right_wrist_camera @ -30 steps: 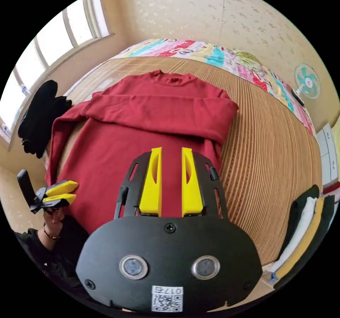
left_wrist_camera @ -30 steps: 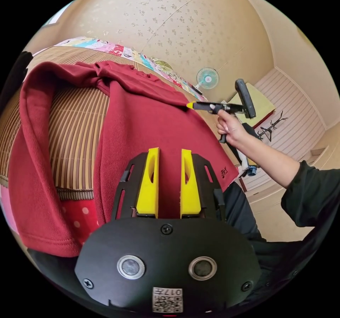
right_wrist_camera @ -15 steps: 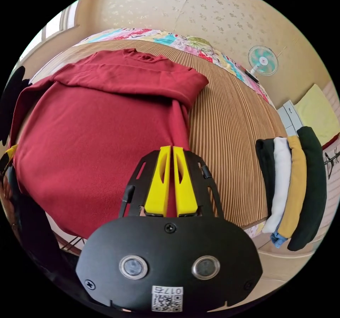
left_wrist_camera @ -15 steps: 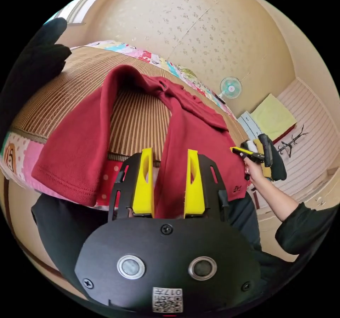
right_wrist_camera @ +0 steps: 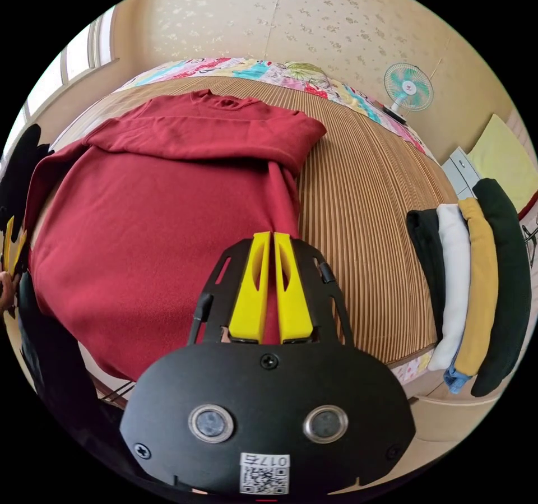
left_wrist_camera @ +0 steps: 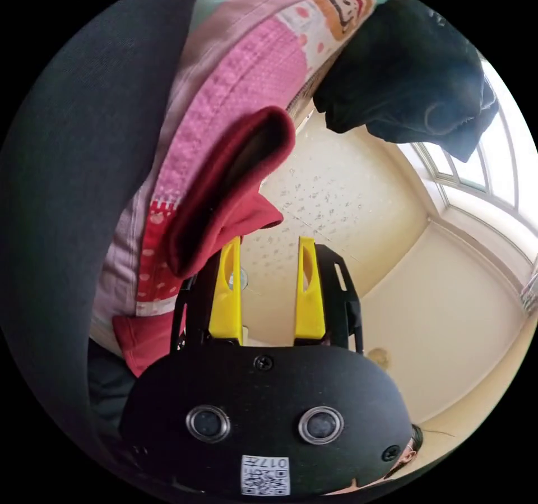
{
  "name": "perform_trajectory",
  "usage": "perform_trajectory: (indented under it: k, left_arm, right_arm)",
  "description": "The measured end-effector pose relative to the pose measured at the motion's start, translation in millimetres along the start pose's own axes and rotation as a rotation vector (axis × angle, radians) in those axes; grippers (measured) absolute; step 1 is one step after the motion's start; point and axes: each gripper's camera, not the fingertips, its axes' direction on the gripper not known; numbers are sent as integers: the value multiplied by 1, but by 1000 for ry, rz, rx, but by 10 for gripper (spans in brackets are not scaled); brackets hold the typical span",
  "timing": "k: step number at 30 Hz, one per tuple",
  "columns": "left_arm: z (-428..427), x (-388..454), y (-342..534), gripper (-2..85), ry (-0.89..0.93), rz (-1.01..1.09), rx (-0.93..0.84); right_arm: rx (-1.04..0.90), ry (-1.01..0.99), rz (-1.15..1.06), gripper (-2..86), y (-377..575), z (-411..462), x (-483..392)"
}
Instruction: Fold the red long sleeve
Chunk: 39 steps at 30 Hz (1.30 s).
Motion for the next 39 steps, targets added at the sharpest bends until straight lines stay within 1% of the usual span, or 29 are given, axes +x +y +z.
perform_trajectory:
  k: [2, 3, 4, 5, 7, 8, 10, 11, 12, 13, 14, 15, 16, 17, 18, 19, 20, 22, 23, 25, 29, 30, 32, 33, 34, 35, 36, 38, 39]
  left_arm:
    - [-8, 11, -1, 59, 2, -13, 82]
    - [-14, 24, -4, 23, 33, 32, 135]
    - [-17, 47, -9, 3, 2, 107, 166]
    - [-18, 62, -11, 0, -37, 162, 180]
    - [-6, 140, -11, -7, -189, 467, 224]
    - [1, 161, -8, -7, -220, 550, 231]
    - [46, 239, 19, -8, -315, 867, 231]
    - [62, 256, 27, -7, -340, 935, 215]
    - [97, 280, 39, -6, -386, 1021, 159]
    - [128, 290, 46, -4, -391, 1033, 78]
    - [143, 291, 47, -2, -373, 1024, 22]
    - [172, 284, 50, 4, -320, 1004, -121]
    - [198, 269, 52, 24, -305, 962, -262]
    - [207, 258, 52, 34, -321, 931, -307]
    - [216, 231, 50, 73, -375, 845, -345]
    - [213, 201, 45, 98, -404, 762, -333]
    - [207, 186, 41, 103, -401, 725, -313]
    - [175, 134, 22, 123, -382, 574, -191]
    - [168, 122, 16, 135, -375, 527, -172]
    - [143, 78, 1, 179, -287, 359, -108]
    - [119, 42, -8, 204, -172, 215, 16]
    - [114, 33, -12, 205, -115, 176, 61]
    - [111, 14, -20, 200, -33, 78, 117]
    - [112, -3, -26, 192, 19, -6, 131]
    - [116, -22, -30, 173, 56, -86, 134]
    - [118, -31, -32, 163, 65, -122, 136]
    - [120, -45, -31, 131, 69, -170, 142]
    - [123, -53, -27, 89, 33, -166, 155]
    - [125, -49, -24, 67, -9, -114, 165]
  right_arm:
    - [43, -34, -2, 15, 10, -3, 9]
    - [52, -46, 1, 15, 13, -4, 12]
    - [64, -70, 12, 15, 16, -5, 18]
    - [70, -87, 20, 15, 19, -5, 24]
    - [78, -105, 28, 15, 22, -6, 32]
    - [85, -112, 32, 15, 25, -6, 36]
    - [95, -116, 33, 14, 29, -7, 41]
    - [105, -116, 33, 14, 31, -7, 44]
    - [110, -118, 35, 14, 33, -7, 46]
    - [111, -121, 37, 14, 34, -8, 50]
    - [110, -122, 37, 14, 35, -8, 53]
    - [111, -123, 38, 14, 35, -9, 55]
    - [112, -130, 40, 14, 37, -9, 59]
    - [114, -142, 44, 14, 38, -10, 64]
    - [115, -149, 46, 14, 38, -10, 67]
    - [116, -162, 51, 14, 39, -11, 72]
    - [117, -175, 55, 14, 40, -11, 77]
    - [118, -189, 60, 15, 41, -11, 83]
    - [120, -193, 61, 15, 41, -12, 87]
    - [124, -192, 61, 15, 42, -13, 90]
    - [126, -173, 54, 14, 42, -14, 96]
    - [126, -170, 53, 14, 42, -14, 97]
    - [127, -164, 51, 14, 42, -15, 100]
    - [128, -163, 51, 14, 41, -15, 101]
    - [128, -163, 51, 14, 41, -16, 102]
    - [128, -162, 51, 14, 40, -16, 104]
    - [128, -162, 51, 14, 40, -16, 105]
    - [129, -161, 51, 14, 39, -16, 108]
    - [129, -161, 51, 14, 38, -16, 108]
